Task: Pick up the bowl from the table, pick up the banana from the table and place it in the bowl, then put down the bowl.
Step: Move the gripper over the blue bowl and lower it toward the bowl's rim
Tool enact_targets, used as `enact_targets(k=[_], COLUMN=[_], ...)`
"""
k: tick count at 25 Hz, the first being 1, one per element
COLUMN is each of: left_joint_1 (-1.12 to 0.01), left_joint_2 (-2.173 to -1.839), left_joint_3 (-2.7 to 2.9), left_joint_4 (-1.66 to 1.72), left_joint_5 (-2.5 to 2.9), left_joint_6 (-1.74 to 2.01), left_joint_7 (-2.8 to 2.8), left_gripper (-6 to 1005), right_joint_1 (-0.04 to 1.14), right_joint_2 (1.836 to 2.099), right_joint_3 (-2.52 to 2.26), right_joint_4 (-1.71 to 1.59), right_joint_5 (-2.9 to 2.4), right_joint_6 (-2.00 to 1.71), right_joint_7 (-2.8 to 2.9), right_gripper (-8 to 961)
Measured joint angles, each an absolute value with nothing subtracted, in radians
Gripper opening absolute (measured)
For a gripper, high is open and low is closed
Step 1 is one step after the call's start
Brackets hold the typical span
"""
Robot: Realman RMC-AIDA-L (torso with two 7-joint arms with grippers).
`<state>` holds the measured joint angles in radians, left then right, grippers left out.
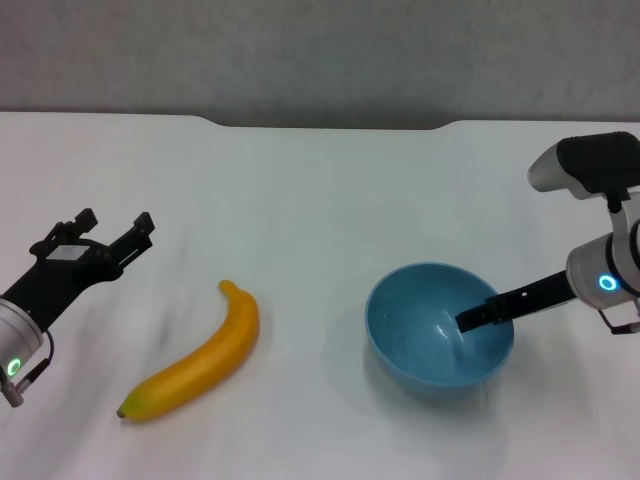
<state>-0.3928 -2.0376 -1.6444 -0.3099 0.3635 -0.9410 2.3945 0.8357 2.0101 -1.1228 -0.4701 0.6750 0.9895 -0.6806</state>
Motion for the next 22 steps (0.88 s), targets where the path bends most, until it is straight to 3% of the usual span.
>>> enact_targets(k=[6, 17, 22], left_joint_1=[-0.394, -0.388, -0.386], left_joint_2=[-2.037, -2.035, -2.035], left_joint_3=[-1.644, -1.656, -1.662], left_joint_4=[-0.31, -0.31, -0.31], left_joint_5=[0.356, 0.354, 0.354], left_joint_6=[-0.932, -0.919, -0.919], left_joint_7=[2.4, 2.406, 2.407], left_gripper=[896, 896, 895], right_joint_1=[0.836, 0.834, 0.835], right_joint_2=[2.011, 2.014, 2.014], right_joint_3=[-1.134, -1.152, -1.16], right_joint_4=[-0.472, -0.479, -0.481], right_joint_5=[0.675, 0.675, 0.673], right_joint_6=[0.988, 0.958, 0.951], right_joint_7=[-0.688, -0.687, -0.682], right_gripper=[791, 620, 370])
